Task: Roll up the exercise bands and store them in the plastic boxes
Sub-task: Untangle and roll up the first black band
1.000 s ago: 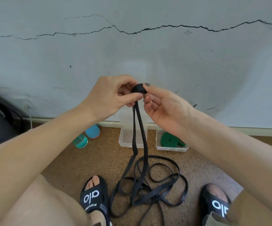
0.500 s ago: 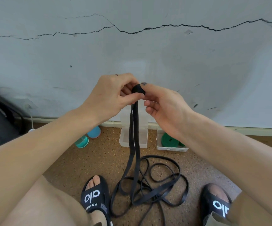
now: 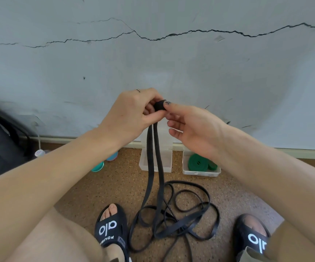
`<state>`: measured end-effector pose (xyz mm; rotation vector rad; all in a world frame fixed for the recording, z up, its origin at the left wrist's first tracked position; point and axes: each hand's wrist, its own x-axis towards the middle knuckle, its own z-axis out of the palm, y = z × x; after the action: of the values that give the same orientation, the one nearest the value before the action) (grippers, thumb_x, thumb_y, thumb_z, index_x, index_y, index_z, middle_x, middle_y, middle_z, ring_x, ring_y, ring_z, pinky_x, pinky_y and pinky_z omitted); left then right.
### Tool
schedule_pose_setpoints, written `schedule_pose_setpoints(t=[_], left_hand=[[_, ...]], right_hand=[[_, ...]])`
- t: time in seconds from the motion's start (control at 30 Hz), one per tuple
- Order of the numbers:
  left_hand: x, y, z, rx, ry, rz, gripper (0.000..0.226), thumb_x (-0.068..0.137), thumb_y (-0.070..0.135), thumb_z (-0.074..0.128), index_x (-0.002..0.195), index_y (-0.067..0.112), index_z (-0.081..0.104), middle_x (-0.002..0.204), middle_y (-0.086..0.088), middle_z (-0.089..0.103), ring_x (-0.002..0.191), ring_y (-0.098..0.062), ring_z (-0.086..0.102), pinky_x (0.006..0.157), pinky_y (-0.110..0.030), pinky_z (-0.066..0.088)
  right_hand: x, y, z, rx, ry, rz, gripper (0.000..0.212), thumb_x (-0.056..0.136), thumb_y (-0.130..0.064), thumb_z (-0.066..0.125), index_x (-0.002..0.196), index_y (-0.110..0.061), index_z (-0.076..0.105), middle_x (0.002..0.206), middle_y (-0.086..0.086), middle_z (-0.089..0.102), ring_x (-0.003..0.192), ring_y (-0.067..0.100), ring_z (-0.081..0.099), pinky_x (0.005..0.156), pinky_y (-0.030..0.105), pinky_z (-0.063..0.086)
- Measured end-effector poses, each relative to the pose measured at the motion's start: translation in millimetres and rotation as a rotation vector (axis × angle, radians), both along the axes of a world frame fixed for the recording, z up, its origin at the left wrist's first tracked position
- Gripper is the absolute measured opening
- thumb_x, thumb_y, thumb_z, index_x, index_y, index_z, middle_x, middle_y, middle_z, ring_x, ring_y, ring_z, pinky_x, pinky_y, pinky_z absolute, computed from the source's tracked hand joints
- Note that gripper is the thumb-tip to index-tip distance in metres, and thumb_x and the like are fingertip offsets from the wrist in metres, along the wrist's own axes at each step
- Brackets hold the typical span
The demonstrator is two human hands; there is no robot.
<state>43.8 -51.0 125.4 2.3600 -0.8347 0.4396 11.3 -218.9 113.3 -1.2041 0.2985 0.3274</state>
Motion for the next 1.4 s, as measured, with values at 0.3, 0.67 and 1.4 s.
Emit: schedule_pose_setpoints(t=[0.3,0.67,1.4], left_hand=[[-2.3,-7.3,-0.1,-0.025,0.091,0.055,0.021,0.087,0.026,0.079,0.102,0.014,0.071,0.078,0.005,0.067,0.078,-0.007,0.065,0.071,-0.015,0.053],[-0.9,-0.8,1.2,0.258,-0.059,-0.016,0.018,0.101,0.024,0.059,0.103,0.007,0.061,0.082,0.0,0.057,0.071,-0.021,0.055,0.063,-0.032,0.043],[10.3,29.2,9.8,0.297,0.119,-0.191,0.01,0.102,0.023,0.059,0.106,0.015,0.063,0.081,0.009,0.064,0.079,-0.009,0.059,0.07,-0.014,0.042]], right_hand=[[2.9,0.8,0.9,0.133,0.067,0.021,0.014,0.102,-0.024,0.06,0.106,-0.01,0.063,0.071,-0.002,0.053,0.065,0.009,0.05,0.069,0.023,0.043],[2.0,-2.0,-5.8,0.117,0.031,0.092,0.014,0.1,-0.026,0.063,0.102,-0.012,0.063,0.076,-0.002,0.058,0.071,0.011,0.054,0.08,0.028,0.045],[15.5,-12.9,-12.4,-0.271,-0.239,0.458,0.066,0.101,-0.06,0.043,0.113,-0.001,0.069,0.063,-0.002,0.041,0.057,0.014,0.034,0.064,0.031,0.034]])
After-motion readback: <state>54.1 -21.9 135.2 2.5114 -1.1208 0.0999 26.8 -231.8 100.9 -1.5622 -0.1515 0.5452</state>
